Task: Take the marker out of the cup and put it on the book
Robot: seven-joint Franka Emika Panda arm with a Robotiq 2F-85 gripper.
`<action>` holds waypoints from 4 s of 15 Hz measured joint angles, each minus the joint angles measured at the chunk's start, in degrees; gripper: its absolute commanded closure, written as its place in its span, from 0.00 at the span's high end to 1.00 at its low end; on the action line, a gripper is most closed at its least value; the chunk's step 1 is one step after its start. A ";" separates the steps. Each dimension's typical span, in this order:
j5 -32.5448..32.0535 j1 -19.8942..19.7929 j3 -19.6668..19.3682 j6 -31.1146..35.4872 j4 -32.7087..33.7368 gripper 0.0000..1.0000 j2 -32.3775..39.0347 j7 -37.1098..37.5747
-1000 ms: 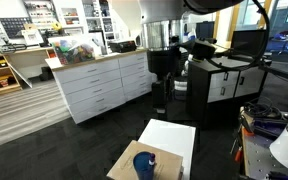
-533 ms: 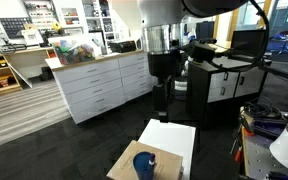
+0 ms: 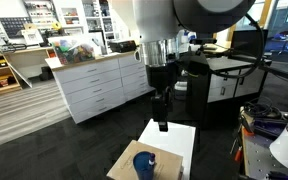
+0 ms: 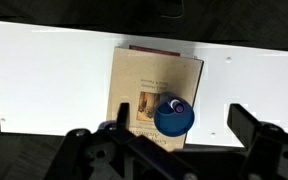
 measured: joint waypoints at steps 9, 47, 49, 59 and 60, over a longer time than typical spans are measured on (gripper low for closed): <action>0.00 0.49 0.20 4.93 0.03 1.00 4.15 0.01; -4.49 1.39 0.00 14.30 9.01 1.00 26.66 -2.89; -4.55 1.39 -0.21 14.30 9.42 1.00 27.45 -2.89; -4.56 1.38 -1.12 14.30 10.21 0.61 28.76 -2.89; -4.56 1.38 -1.21 14.30 10.23 0.56 28.76 -2.89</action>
